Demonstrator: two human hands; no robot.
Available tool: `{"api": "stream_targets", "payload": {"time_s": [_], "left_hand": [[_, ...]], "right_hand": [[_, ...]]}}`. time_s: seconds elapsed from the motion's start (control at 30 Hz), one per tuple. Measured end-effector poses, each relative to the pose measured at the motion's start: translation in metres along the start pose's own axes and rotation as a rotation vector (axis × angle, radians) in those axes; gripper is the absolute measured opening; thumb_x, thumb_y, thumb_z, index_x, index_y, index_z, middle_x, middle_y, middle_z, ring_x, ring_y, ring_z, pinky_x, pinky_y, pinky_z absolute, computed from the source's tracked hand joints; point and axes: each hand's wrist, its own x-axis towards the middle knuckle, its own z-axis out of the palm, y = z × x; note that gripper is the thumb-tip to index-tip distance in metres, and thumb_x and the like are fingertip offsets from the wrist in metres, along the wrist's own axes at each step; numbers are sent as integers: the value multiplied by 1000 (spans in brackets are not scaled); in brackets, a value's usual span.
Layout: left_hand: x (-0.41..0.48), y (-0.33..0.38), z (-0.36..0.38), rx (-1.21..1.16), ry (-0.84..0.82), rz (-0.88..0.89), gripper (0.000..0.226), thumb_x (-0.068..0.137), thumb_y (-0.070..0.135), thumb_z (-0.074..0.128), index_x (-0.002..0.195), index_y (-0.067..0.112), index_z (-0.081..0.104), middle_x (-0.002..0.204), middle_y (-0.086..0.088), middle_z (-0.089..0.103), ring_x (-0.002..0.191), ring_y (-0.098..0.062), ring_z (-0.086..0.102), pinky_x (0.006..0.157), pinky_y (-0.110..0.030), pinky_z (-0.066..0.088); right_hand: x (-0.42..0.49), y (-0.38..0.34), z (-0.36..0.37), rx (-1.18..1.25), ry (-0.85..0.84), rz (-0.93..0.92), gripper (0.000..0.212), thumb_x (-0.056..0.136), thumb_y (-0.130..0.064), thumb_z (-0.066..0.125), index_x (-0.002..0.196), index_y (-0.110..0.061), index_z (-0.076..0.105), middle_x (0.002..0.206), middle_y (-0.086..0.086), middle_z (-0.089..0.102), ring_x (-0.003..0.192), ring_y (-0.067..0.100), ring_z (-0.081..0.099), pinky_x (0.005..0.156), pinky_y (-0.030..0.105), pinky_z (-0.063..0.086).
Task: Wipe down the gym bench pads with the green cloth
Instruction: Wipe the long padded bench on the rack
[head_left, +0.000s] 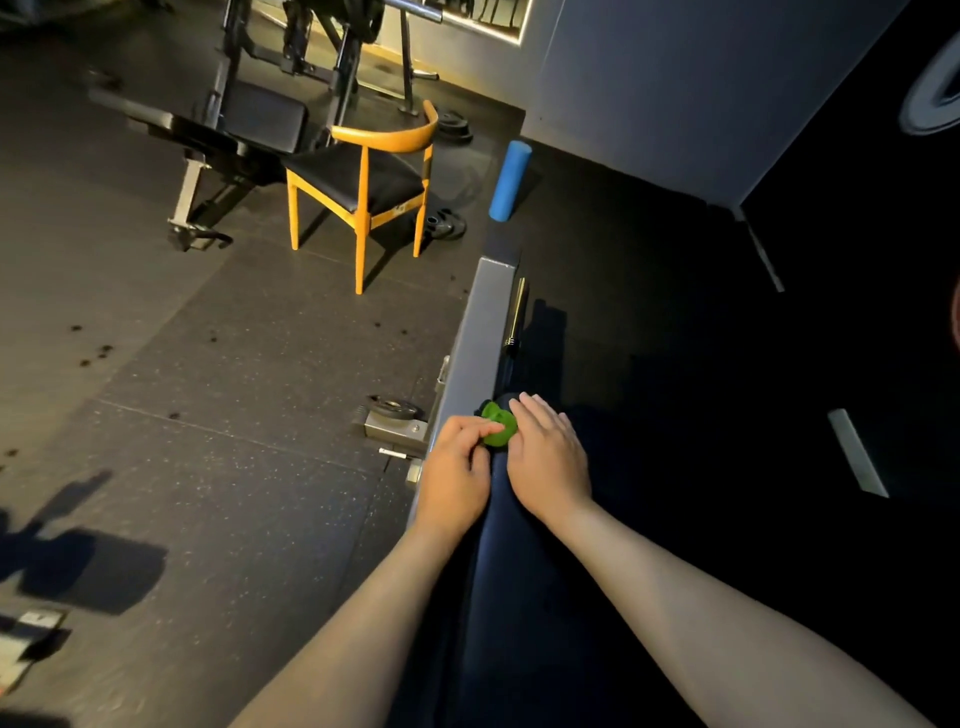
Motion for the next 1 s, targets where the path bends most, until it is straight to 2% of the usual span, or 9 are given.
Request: {"api": "stream_targets", "payload": {"time_s": [0.1,0.23,0.33,0.5,0.57,0.67,0.73,0.83,1.0], "left_hand": [[14,-4,1,-17,-16,-50,39,91,-7,53,120,16,65,120,3,61,113,1,52,103,-12,36],[45,-1,11,-74,-68,-271,45,96,1,52,138,16,57,133,8,54,125,-3,46,106,-13,30],[55,0,17,-48,-109,-250,38,97,2,49,127,18,66,124,8,64,117,-6,54,103,-19,39],[40,-2,16,64,-40,-237,31,94,1,51,110,18,71,112,1,68,105,-12,59,91,-27,46],[32,0,11,80,-26,-251,29,94,2,51,106,19,72,109,3,68,101,-11,59,85,-20,43],[15,7,2,74,-11,-265,29,94,1,52,101,18,74,105,8,69,94,-3,59,78,-1,37],[1,11,-2,50,30,-278,30,94,2,53,96,21,75,101,14,69,91,4,60,79,0,37],[-14,13,-6,7,67,-303,31,93,4,55,92,27,76,100,19,70,95,8,61,85,-9,44],[17,10,-5,-41,109,-327,36,95,1,50,115,21,72,114,11,68,106,-1,60,96,-19,45]], "right_hand": [[1,1,1,11,14,4,48,103,-22,37,151,-18,39,159,-2,34,149,11,21,124,37,14],[2,3,3,31,29,5,48,103,-22,38,151,-17,39,158,-2,35,149,10,22,124,35,13],[3,4,2,59,33,6,48,103,-20,38,151,-15,39,158,0,35,149,12,22,124,35,13],[3,3,2,44,36,5,47,103,-21,38,150,-16,39,158,-1,35,149,12,23,124,36,14],[4,2,3,37,33,6,47,103,-21,38,150,-17,38,158,-1,36,149,12,23,123,36,14],[2,3,3,39,33,11,47,103,-21,38,150,-17,39,158,-1,36,149,12,23,123,37,14],[1,3,2,37,34,8,47,103,-21,38,150,-17,38,158,-1,35,149,12,22,123,37,14],[1,3,2,34,37,-3,47,104,-20,37,150,-17,38,157,-2,36,149,12,22,123,36,14],[4,5,2,65,45,-5,46,103,-21,37,149,-17,40,156,-1,37,148,12,24,123,37,18]]}}
